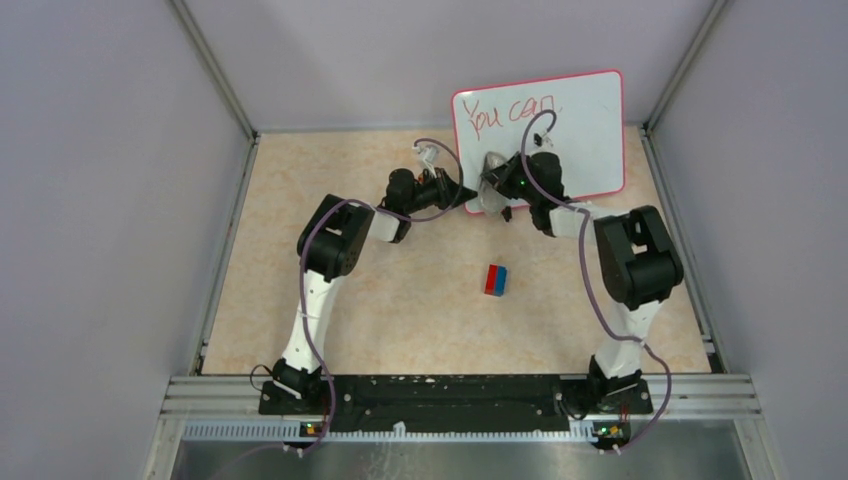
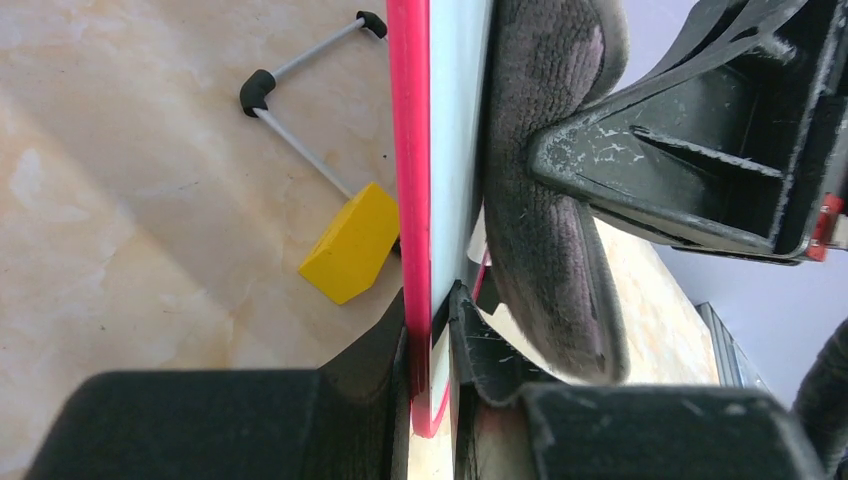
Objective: Erase the whiteboard
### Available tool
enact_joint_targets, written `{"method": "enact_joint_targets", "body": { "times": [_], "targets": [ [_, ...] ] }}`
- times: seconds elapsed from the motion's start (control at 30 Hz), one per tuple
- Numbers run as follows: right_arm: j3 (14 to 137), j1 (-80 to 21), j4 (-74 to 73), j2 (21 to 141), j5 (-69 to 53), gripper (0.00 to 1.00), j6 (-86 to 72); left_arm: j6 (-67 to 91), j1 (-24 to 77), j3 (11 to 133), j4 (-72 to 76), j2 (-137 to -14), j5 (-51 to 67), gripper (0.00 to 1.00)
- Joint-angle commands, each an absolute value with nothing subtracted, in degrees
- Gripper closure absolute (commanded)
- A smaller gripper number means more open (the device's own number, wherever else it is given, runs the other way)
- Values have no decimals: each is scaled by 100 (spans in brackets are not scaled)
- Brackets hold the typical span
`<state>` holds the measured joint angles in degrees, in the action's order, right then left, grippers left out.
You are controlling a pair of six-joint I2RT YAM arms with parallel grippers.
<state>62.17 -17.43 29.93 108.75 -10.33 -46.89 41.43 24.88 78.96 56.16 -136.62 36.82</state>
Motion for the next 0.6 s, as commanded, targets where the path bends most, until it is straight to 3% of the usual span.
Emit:
{"method": "enact_joint_targets", "body": {
  "times": [0.0,0.1,0.57],
  "targets": [
    [5973,-1396,3300,10383,-978,100,-4159,3796,2364,7810,5451,-13425,3330,100],
    [5819,-1198,3353,10169,-967,100,-3995,3930,2356,7782,5575,-13380,3371,94],
    [5641,-729,3266,9859,-890,100,-3686,4155,2264,8072,5577,-13169,3217,23]
  ]
}}
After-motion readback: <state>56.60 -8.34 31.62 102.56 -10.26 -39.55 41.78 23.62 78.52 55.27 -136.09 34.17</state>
